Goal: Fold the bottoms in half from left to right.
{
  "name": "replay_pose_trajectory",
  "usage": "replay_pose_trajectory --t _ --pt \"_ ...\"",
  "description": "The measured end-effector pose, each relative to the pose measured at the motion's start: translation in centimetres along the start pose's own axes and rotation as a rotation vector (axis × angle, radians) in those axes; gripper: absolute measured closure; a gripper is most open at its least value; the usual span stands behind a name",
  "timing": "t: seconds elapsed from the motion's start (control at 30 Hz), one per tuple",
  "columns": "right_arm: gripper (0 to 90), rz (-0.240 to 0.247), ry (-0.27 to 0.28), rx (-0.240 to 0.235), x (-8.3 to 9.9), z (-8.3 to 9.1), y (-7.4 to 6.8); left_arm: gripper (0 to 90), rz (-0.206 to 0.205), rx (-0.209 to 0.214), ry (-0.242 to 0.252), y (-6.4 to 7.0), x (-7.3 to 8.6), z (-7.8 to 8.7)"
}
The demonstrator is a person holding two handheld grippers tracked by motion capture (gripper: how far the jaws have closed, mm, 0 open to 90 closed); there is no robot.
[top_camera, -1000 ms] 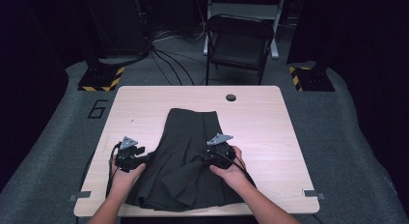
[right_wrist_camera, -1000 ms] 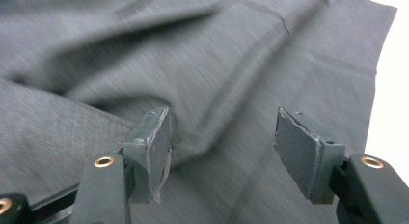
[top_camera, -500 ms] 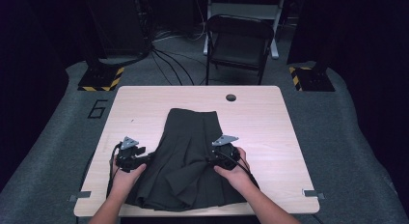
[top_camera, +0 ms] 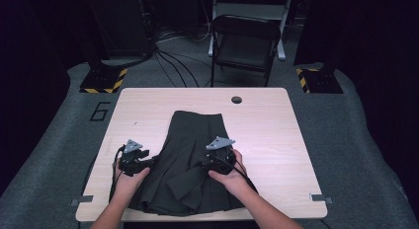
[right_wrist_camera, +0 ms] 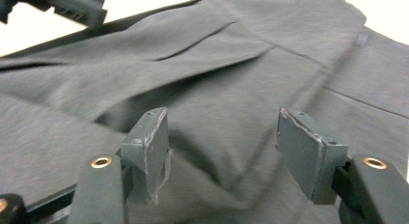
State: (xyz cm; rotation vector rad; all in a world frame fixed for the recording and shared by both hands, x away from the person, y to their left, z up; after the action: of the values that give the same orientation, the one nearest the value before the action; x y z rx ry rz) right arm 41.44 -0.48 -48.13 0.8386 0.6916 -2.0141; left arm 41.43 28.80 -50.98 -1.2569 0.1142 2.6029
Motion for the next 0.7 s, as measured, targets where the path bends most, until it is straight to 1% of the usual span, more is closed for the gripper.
replay_pose_trajectory --t 0.1,0.13,0.17,0.27,0.33,0.37,0.4,0.47,0.5,0.53,0.57,0.6,0.7 --pt "35.2 0.02 -0.02 -0.009 0.5 -0.4 -0.7 46.9 0.005 -0.003 0.015 -0.1 0.0 0.0" --pt "35.2 0.025 -0.025 -0.01 0.7 -0.3 -0.8 46.9 0.004 0.0 0.012 -0.1 0.0 0.1" --pt "35.2 0.017 -0.023 -0.008 0.9 -0.3 -0.8 46.9 0.004 0.0 0.012 -0.1 0.0 0.1" --pt "35.3 0.007 -0.036 -0.01 2.0 0.3 -0.8 46.9 0.005 0.0 0.012 -0.4 0.0 0.2" --pt "35.3 0.02 -0.059 0.005 2.7 0.7 -0.8 46.8 0.013 -0.006 0.018 -0.6 0.0 0.3" --pt "35.3 0.019 -0.073 0.007 3.1 1.0 -0.8 46.8 0.02 -0.008 0.02 -0.6 0.0 0.4" --pt "35.4 0.019 -0.074 0.011 3.5 1.2 -0.7 46.8 0.023 -0.012 0.027 -0.6 0.0 0.4" --pt "35.6 0.014 -0.078 0.019 4.1 1.8 -0.3 46.7 0.022 -0.011 0.019 -0.7 -0.1 0.5" --pt "35.8 0.003 -0.071 0.024 4.2 2.1 -0.2 46.7 0.025 -0.01 0.018 -0.6 -0.1 0.5" --pt "35.8 0.003 -0.071 0.024 4.2 2.1 -0.2 46.7 0.025 -0.01 0.018 -0.6 -0.1 0.5" --pt "36.2 -0.011 -0.044 0.024 4.1 2.7 0.2 46.7 0.027 -0.017 0.026 -0.5 -0.1 0.4" --pt "36.2 -0.021 -0.033 0.024 3.9 2.9 0.3 46.6 0.026 -0.018 0.025 -0.5 -0.1 0.4" --pt "36.6 -0.027 -0.002 0.025 3.2 2.9 0.6 46.6 0.017 -0.014 0.019 -0.5 -0.1 0.4"
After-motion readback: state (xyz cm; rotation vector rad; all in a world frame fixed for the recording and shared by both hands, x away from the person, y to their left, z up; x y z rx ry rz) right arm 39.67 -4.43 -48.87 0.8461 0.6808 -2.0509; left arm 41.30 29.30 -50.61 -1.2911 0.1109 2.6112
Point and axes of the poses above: each handheld gripper's, and its own axes: z roughly backward along the jaws, x roughly out of its underside, y roughly to its right, the point moved 2 cm from there along -z, roughly forward along the jaws, and after that the axes turned 15 degrees about -x, right-handed, at the moved point
